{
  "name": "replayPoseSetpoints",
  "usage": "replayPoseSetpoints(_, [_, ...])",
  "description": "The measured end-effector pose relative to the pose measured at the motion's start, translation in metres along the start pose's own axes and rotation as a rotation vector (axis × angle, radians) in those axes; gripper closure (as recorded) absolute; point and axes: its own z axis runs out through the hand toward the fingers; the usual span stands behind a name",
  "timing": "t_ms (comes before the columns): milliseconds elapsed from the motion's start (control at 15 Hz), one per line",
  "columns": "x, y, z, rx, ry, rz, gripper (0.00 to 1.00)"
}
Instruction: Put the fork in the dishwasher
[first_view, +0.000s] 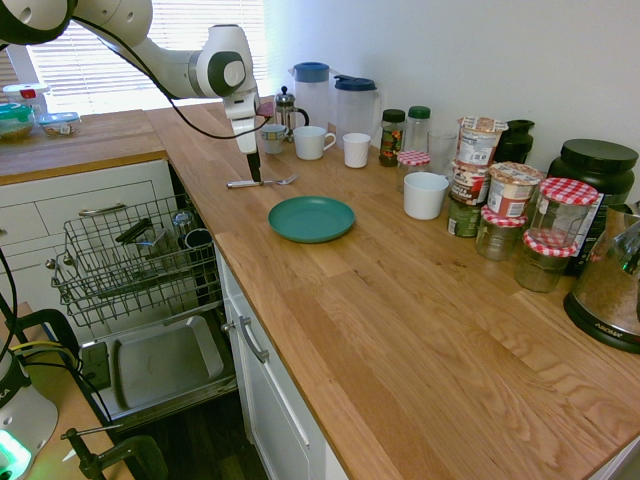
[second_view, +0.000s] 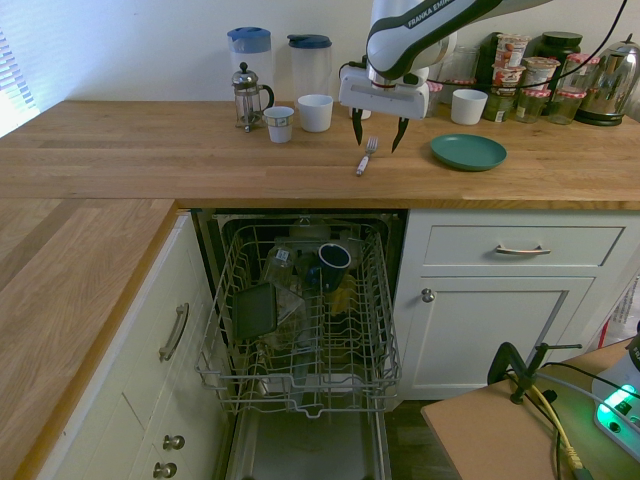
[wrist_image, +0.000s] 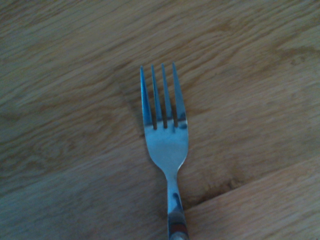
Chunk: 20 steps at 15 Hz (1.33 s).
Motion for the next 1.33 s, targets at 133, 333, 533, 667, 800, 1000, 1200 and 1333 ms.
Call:
replayPoseSetpoints(133, [0.003, -0.009, 0.011, -0.004, 0.004, 0.007, 0.00])
replayPoseSetpoints(333, [0.002, -0.019, 0.023, -0.023, 0.009, 0.004, 0.00])
replayPoseSetpoints(533, [-0.001, -0.023, 0.026, -0.049, 0.016, -0.010, 0.00])
replayPoseSetpoints(667, [-0.005, -0.023, 0.028, -0.075, 0.023, -0.024, 1.00])
replayPoseSetpoints(800, [-0.009, -0.024, 0.031, -0.096, 0.028, -0.032, 1.00])
replayPoseSetpoints(1000, [-0.012, -0.029, 0.031, -0.107, 0.030, -0.038, 1.00])
replayPoseSetpoints(1200, [-0.012, -0.030, 0.030, -0.115, 0.029, -0.042, 1.00])
replayPoseSetpoints(1333, [-0.012, -0.030, 0.032, -0.119, 0.028, -0.045, 1.00])
